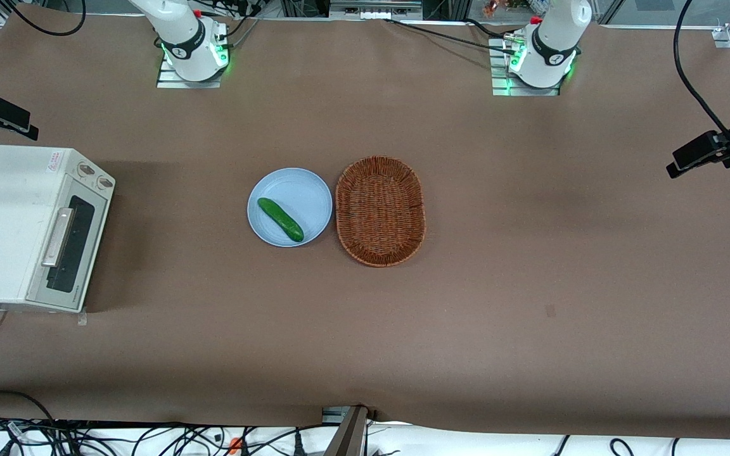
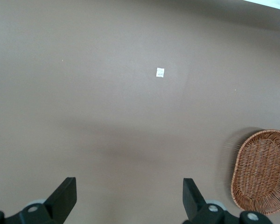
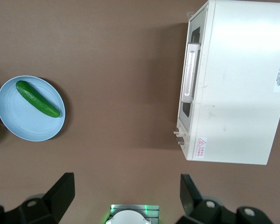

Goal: Open oven door with right arm only

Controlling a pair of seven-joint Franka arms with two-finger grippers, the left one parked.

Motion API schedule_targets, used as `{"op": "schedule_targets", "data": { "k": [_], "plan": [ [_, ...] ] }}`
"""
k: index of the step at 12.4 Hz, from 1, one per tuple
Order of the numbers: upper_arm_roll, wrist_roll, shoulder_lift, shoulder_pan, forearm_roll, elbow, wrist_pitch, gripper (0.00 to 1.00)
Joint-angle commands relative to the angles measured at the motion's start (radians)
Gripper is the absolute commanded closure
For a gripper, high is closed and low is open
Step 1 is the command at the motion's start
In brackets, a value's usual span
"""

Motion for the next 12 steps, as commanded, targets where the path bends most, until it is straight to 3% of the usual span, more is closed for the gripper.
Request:
{"op": "schedule_targets", "data": {
  "k": [1, 12],
  "plan": [
    [0.014, 0.018, -0.007, -0.007, -0.016, 0.001, 0.002, 0.0],
    [0.014, 0.007, 0.0, -0.006, -0.014, -0.008, -0.009, 0.0]
  ]
}}
